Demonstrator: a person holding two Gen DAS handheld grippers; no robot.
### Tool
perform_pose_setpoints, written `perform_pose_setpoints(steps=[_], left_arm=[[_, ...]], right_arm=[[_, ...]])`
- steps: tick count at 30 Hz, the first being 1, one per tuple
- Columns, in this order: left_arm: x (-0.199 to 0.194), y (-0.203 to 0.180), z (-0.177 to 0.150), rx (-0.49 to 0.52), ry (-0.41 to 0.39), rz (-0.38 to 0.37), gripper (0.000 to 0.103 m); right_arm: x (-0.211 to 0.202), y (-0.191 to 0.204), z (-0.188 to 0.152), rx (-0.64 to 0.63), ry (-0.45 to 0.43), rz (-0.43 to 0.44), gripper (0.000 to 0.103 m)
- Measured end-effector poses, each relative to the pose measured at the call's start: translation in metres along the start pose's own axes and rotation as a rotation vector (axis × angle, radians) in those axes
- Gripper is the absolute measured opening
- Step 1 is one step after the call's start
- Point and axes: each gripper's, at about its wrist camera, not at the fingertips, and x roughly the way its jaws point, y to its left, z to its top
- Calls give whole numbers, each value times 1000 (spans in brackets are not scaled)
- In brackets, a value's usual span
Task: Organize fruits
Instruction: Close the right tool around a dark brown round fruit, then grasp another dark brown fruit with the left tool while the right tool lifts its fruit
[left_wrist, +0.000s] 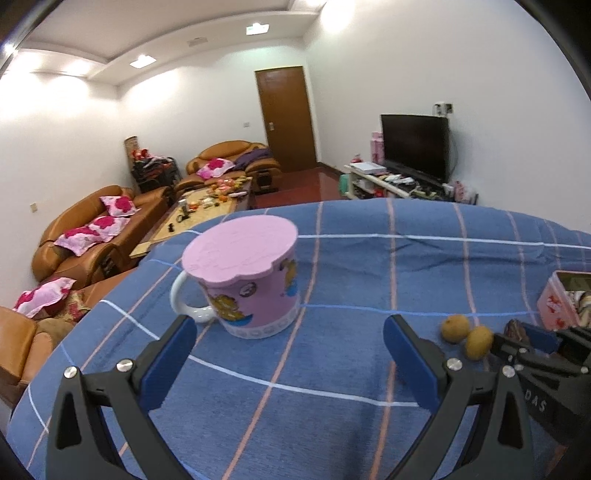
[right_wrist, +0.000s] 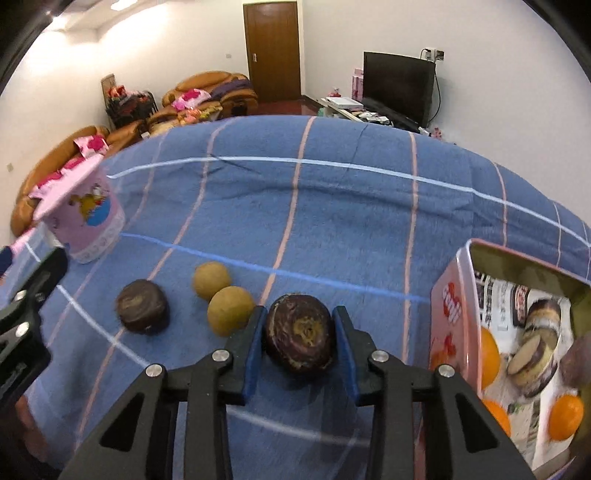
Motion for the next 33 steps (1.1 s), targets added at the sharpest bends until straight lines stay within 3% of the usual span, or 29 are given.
perform_pose_setpoints(steps=[4,6,10,15,18,19,23,28,33], left_arm=[[-3,-7,-1,11,-9,-82,103],[-3,-14,-3,37,-3,-129,103],[-5,-32,-5,118,-9,-193,103],[12,-53,-3,169,85,-249,98],[30,-61,-3,175,167,-254,86],[36,-63,-4,174,196,-250,77],[55,-65,-9,165,294,-277,67],[52,-69,-9,165,287,-346,40],[34,-73,-10,177,195,-238,40]], right_arm=[[-34,1,-18,19,-134,33,37],[-59,0,-31,26,-234,22,37],[-92,-2,-53,26,-340,-14,37],[-102,-2,-57,32,-347,-4,37],[-100,-4,-54,48,-335,5,37],[-100,-6,-54,53,-332,9,37],[-95,-7,-52,59,-315,24,37],[-88,-7,-48,54,-294,40,37],[-87,-5,-48,51,-308,32,37]])
